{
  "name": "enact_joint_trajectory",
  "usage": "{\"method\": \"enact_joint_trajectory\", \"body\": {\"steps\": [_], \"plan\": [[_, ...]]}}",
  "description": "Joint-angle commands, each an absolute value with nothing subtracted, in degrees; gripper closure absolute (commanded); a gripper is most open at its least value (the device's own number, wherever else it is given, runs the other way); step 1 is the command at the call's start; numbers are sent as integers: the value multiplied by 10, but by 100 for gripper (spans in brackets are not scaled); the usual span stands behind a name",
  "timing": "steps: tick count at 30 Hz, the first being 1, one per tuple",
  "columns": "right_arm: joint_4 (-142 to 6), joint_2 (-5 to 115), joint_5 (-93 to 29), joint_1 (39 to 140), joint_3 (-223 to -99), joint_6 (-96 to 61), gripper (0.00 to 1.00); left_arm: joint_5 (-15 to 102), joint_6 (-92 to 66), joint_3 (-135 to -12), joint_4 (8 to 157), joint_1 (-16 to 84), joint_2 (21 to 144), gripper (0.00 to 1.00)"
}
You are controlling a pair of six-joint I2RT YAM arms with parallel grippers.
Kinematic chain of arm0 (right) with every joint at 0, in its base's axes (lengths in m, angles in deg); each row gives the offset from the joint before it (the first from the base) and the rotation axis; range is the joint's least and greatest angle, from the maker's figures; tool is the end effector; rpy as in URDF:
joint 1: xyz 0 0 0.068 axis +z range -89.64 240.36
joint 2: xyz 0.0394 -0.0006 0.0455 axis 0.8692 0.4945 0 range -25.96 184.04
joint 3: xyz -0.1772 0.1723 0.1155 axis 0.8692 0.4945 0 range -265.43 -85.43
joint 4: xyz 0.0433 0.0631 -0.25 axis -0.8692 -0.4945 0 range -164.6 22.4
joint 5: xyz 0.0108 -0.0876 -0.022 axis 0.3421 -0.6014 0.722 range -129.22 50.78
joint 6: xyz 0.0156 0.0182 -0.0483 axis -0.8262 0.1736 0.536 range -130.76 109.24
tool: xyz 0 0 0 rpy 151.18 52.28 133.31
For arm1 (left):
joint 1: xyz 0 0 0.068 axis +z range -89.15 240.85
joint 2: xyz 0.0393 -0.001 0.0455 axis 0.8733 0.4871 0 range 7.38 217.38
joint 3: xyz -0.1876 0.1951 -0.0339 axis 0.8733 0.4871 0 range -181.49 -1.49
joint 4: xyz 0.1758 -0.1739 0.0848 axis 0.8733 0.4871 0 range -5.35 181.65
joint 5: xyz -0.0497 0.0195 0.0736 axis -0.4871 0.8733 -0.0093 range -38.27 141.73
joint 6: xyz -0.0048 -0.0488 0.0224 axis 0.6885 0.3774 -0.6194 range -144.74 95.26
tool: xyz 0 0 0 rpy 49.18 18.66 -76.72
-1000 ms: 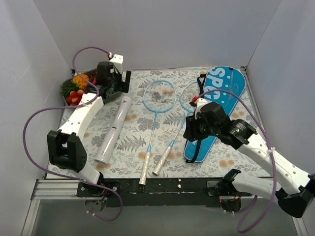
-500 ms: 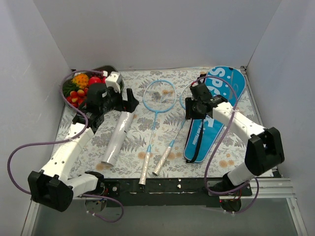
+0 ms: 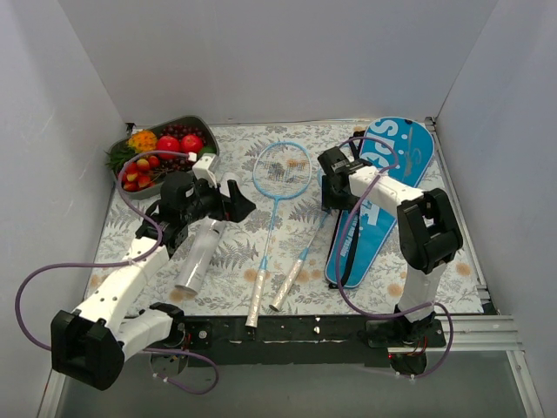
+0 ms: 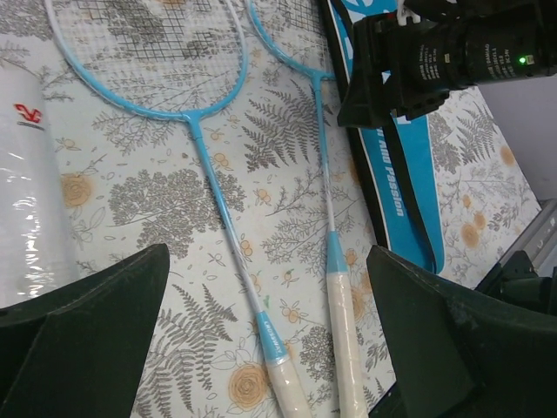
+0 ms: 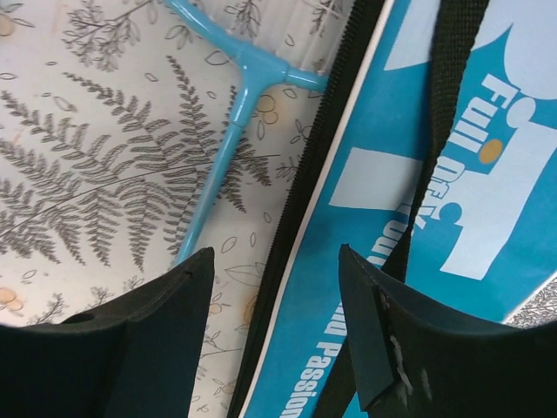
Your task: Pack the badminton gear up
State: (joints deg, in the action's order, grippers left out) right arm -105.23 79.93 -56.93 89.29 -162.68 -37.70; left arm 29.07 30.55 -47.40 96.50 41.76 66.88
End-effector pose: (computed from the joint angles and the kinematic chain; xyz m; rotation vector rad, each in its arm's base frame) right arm 0.3373 0.1741 0.2039 0.0406 2.6336 -0.1032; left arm 0.2173 -0.0898 0.2958 -0.4153 2.1602 -1.1815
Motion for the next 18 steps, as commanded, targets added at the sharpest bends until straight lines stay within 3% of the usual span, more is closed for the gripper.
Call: {"method": "enact_joint_trajectory", "body": {"steps": [1, 11, 14, 15, 18], "plan": [[-1078, 811, -615, 891, -1649, -409, 33, 264, 329, -444, 931, 403, 673, 2], [-1082, 857, -628, 891, -1635, -428, 33, 267, 331, -417, 923, 392, 670, 2], [-1084, 864, -638, 891, -1626, -428, 38, 267, 331, -415, 922, 391, 671, 2], [-1085, 864, -641, 891, -1622, -428, 41, 268, 330, -412, 922, 391, 671, 2], [-1082, 857, -645, 891, -1612, -427, 72, 272, 329, -410, 920, 391, 670, 2]]}}
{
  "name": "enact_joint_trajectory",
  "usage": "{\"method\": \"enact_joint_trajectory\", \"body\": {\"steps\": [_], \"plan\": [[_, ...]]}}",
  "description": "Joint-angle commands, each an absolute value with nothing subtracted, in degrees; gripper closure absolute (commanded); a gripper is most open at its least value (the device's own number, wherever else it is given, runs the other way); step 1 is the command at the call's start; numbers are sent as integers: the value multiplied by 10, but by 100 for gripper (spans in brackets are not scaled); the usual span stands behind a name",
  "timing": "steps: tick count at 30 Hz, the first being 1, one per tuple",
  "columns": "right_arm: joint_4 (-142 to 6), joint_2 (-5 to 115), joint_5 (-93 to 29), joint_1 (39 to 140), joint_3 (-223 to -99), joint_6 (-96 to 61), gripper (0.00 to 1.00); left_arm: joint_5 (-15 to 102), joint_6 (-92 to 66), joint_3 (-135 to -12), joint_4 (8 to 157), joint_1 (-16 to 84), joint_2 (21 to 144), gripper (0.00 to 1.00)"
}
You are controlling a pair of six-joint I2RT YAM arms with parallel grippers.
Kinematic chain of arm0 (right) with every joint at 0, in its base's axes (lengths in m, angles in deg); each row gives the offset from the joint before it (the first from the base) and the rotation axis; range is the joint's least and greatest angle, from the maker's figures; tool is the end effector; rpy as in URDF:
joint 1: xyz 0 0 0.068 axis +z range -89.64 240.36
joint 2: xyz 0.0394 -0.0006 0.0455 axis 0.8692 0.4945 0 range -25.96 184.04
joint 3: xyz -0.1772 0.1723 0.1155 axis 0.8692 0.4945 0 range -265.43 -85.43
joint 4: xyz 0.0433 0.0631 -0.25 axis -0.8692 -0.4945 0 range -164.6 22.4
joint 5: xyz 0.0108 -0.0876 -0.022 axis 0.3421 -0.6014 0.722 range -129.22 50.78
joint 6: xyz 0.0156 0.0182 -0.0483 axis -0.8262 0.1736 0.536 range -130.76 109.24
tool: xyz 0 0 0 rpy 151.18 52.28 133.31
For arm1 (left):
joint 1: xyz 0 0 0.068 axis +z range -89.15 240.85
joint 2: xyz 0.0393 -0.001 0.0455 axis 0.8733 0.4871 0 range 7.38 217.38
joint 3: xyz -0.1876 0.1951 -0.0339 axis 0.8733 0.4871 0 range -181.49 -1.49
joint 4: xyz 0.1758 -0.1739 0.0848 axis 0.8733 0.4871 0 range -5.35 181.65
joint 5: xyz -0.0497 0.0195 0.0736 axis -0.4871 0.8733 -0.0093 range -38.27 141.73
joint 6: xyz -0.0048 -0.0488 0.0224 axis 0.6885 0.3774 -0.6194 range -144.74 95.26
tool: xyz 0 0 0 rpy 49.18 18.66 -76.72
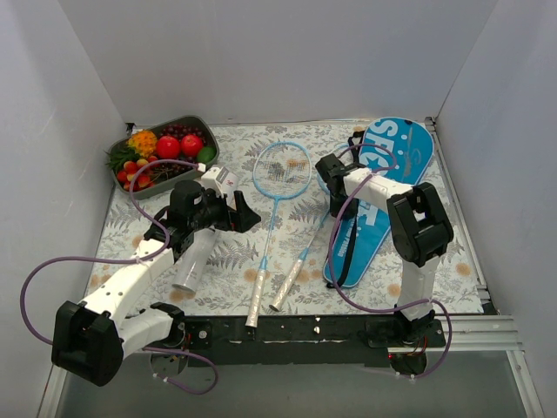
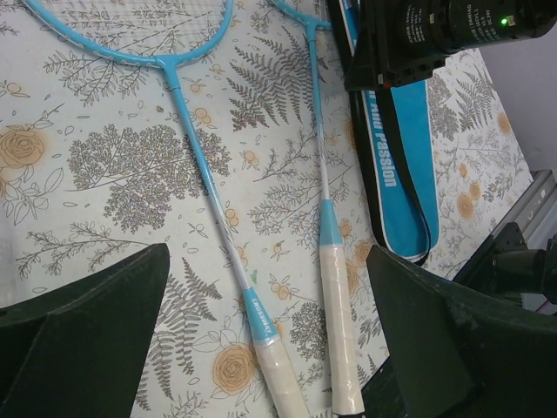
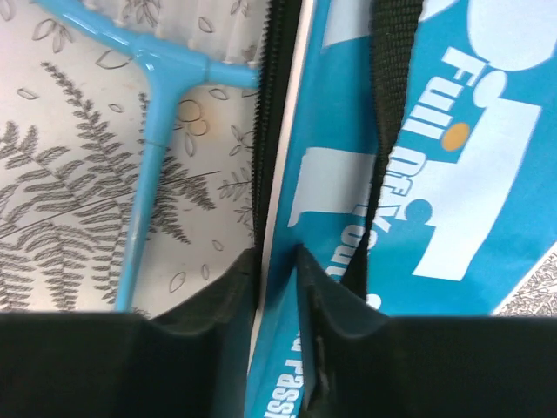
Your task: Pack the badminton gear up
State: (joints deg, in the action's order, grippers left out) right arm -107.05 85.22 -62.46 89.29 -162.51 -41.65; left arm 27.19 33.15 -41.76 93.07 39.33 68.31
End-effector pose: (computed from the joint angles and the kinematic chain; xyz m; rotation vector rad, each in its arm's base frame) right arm 0.3412 0.1726 0.1696 0.1256 2.6780 -0.2845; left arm 0.2133 -0.1001 0.2623 -0.4337 2.2540 -1.2362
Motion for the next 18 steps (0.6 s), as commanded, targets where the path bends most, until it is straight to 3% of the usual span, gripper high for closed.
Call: {"method": "enact_joint_trajectory", "body": {"steps": [1, 2, 12, 18], "plan": [[-1082, 854, -646, 891, -1610, -426, 90, 273, 330, -410, 920, 390, 669, 2], [-1083, 852, -649, 891, -1610, -424, 98, 273, 329, -410, 920, 390, 669, 2], [-1109, 749, -676, 892, -1620, -413, 99, 285, 324, -399, 919, 390, 662, 2], [-1145, 675, -662, 916, -1726, -365, 99, 280, 321, -395, 916, 389, 661, 2]]}}
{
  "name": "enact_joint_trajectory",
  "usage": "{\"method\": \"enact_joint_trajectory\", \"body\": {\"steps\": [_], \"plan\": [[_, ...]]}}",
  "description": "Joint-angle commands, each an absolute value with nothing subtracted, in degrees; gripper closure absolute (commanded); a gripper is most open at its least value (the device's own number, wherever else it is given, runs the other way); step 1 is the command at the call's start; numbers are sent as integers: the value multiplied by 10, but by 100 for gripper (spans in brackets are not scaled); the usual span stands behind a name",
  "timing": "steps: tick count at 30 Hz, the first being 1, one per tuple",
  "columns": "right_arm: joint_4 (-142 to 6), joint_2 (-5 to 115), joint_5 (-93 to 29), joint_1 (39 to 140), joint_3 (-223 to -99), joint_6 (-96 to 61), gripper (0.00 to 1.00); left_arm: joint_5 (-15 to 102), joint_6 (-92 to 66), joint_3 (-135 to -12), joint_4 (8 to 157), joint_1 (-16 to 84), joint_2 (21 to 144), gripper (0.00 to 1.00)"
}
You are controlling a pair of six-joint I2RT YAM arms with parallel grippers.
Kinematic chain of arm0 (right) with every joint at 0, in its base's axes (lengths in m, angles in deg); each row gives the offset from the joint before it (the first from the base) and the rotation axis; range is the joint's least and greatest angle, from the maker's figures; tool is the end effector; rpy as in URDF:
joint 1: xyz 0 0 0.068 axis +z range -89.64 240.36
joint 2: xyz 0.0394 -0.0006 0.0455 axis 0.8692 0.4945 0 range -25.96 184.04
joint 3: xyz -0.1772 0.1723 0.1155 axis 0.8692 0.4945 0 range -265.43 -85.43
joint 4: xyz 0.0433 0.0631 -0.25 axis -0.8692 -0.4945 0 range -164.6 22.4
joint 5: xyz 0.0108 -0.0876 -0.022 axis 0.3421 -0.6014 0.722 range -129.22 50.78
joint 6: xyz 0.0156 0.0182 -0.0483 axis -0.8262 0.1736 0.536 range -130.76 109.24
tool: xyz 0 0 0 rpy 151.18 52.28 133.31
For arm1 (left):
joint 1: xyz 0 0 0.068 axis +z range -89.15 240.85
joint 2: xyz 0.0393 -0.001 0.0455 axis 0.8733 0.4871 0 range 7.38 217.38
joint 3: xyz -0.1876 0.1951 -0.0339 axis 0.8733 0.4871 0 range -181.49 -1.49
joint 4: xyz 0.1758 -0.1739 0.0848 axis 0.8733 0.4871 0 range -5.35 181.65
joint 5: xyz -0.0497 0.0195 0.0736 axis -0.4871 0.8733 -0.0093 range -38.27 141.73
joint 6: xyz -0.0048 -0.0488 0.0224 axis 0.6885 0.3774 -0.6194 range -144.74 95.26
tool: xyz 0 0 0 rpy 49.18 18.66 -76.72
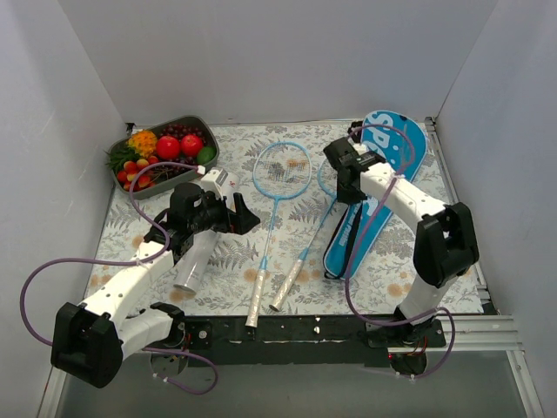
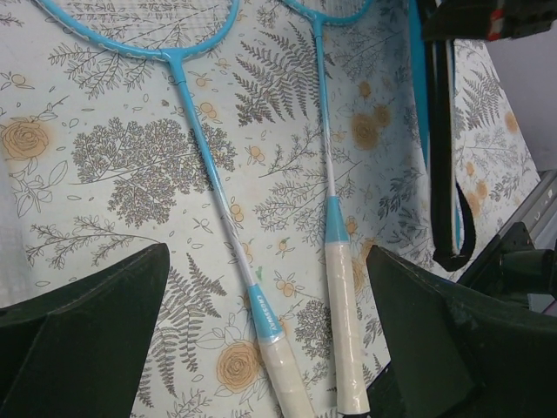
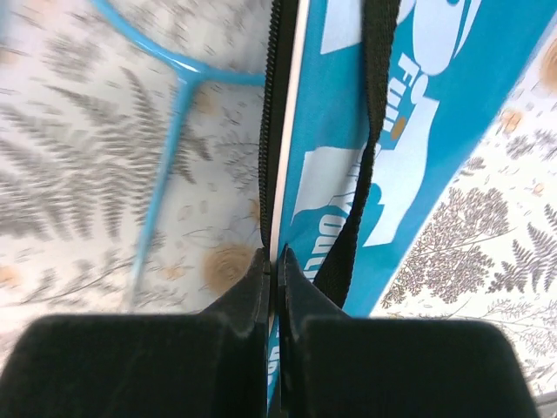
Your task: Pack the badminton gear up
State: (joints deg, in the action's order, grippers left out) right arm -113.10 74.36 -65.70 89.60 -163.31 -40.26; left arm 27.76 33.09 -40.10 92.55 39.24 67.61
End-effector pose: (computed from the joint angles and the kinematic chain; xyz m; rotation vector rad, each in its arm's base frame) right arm 0.3187 0.1603 0.2370 0.1239 2.5710 -0.2814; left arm 0.2099 -0.0988 0.2557 -0.4412 2.2588 -1.2237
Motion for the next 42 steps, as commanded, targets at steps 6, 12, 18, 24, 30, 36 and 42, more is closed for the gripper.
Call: {"method": "enact_joint_trajectory", "body": {"steps": [6, 12, 18, 24, 30, 36, 42], "plan": [[-1130, 616, -596, 931, -1809, -337, 99, 285, 321, -392, 916, 389, 662, 2], [-1031, 555, -439, 937, -1802, -341, 99, 310, 320, -388, 916, 389, 647, 2], [-816, 466, -299, 937, -1632, -428, 99, 348, 315, -382, 923, 388, 623, 2], [-552, 425, -172, 937, -1455, -547, 99, 375, 313, -383, 928, 387, 614, 2], [-307, 400, -128, 937, -1344, -637, 99, 401, 313, -380, 928, 386, 592, 2], [-67, 388, -151, 946, -1195, -743, 99, 418, 313, -378, 927, 385, 581, 2], [111, 419, -199, 964, -1093, -795, 99, 428, 315, -376, 926, 383, 572, 2]]}}
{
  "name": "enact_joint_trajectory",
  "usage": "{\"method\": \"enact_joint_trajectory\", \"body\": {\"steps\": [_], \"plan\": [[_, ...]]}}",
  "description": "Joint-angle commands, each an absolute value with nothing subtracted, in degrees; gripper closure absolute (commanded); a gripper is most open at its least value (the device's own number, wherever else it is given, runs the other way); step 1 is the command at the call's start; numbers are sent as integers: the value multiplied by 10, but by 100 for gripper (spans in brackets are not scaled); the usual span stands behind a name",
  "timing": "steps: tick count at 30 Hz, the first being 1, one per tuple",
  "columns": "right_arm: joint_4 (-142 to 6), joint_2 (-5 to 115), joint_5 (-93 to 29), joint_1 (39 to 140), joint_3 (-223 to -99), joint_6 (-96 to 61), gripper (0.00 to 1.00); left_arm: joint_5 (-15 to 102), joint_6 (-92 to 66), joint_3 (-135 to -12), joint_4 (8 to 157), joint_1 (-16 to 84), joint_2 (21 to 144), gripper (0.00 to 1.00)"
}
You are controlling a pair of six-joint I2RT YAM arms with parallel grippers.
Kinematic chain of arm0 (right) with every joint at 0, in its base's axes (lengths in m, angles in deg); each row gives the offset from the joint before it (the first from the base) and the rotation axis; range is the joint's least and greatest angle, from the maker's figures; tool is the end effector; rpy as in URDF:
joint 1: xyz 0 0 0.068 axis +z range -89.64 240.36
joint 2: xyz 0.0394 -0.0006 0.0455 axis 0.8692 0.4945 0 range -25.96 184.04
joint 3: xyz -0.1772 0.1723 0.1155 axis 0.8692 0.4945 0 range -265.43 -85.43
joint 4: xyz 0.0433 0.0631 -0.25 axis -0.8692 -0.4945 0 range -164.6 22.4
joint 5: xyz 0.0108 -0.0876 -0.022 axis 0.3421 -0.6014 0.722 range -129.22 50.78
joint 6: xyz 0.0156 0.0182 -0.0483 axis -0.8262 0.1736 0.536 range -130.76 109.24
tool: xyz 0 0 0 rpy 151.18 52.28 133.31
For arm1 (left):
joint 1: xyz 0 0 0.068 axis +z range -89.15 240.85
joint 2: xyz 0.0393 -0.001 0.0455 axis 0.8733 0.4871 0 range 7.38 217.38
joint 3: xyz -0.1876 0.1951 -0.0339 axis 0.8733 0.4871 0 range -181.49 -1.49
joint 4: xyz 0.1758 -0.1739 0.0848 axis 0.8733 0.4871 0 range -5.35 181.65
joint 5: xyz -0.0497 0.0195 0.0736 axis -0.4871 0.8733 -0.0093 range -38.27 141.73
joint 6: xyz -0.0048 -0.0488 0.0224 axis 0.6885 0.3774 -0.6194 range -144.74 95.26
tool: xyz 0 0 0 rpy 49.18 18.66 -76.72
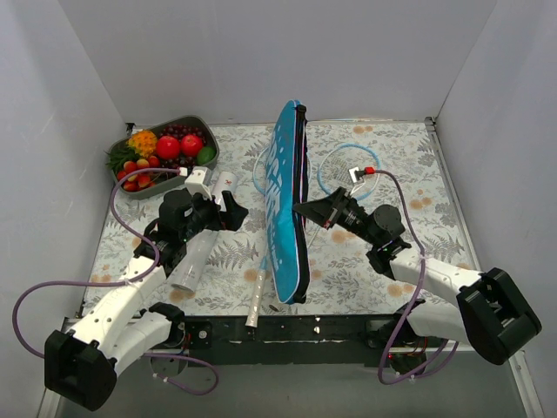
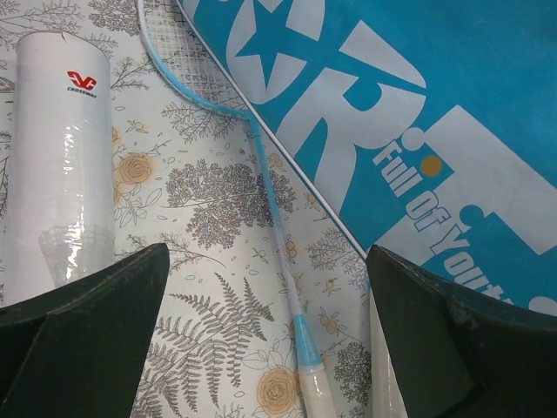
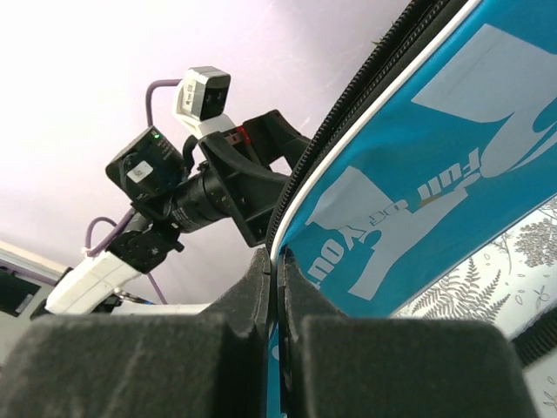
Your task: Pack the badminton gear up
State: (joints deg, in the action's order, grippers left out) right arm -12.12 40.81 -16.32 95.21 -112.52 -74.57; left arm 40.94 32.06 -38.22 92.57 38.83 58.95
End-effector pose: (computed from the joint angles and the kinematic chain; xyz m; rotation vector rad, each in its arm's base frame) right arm 0.1935 0.1517 0.2750 -0.0137 1.5347 1.6828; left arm 0.1908 -0.0844 0.2734 -0.5066 2.0637 -1.0498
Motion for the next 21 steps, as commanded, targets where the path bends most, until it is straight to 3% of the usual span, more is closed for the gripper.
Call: {"method": "enact_joint_trajectory", "body": {"steps": [1, 6, 13, 21], "plan": [[150, 424, -206, 972, -1084, -798, 99, 429, 315, -377, 927, 383, 572, 2], [212, 455, -259, 989, -1028, -808, 99, 432, 317, -375, 926, 379, 573, 2], [34, 371, -432, 1056, -950, -774, 99, 432, 316, -376, 926, 372, 574, 2], [-22, 473, -543, 1114, -1030, -801, 99, 424, 319, -378, 923, 371, 582, 2]]}}
